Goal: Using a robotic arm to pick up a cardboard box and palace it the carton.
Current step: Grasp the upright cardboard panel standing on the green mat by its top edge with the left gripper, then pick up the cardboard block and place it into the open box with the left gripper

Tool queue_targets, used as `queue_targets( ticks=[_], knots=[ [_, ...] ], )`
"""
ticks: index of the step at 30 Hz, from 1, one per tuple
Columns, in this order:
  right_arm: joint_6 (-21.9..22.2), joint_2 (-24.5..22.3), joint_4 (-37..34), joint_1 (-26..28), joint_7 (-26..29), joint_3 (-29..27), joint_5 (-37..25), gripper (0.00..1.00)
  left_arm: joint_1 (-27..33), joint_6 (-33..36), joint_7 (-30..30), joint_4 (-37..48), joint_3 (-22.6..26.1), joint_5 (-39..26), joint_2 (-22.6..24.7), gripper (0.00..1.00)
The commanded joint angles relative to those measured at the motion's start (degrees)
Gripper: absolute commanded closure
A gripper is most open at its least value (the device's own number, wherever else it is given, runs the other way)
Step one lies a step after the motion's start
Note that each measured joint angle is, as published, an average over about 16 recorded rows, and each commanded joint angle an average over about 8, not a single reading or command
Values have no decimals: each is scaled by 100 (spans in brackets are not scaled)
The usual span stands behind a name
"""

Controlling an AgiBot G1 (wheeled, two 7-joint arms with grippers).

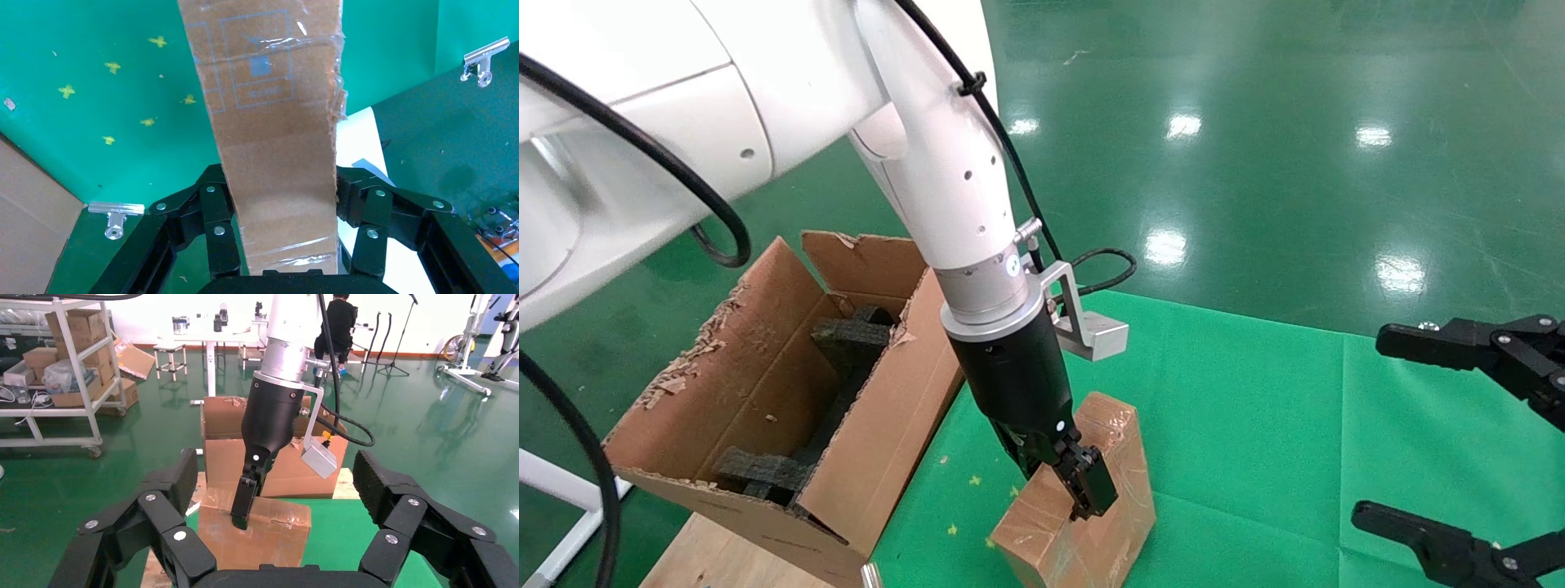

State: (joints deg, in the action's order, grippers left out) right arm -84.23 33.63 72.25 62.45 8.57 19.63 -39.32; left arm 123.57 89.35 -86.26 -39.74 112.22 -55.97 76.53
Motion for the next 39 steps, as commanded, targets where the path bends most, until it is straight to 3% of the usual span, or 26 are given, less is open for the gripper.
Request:
queue_targets(
  ticks=[1,12,25,32,39],
  knots=[
    [0,0,0,0,0,0,0,0,-19,0,-1,-12,5,-3,6,100],
    [0,0,-1,1,-1,1,0,0,920,-118,431,584,-203,9,-654,100],
    [0,0,-1,1,-1,2,1,0,2183,-120,1580,2297,84,-815,-1215,100],
    [0,-1,-1,1,-1,2,1,0,2326,-293,2247,2959,323,-1225,-1666,100],
    [0,-1,-1,1,-2,3,2,0,2080,-470,2942,3350,462,-1431,-2172,100]
  ],
)
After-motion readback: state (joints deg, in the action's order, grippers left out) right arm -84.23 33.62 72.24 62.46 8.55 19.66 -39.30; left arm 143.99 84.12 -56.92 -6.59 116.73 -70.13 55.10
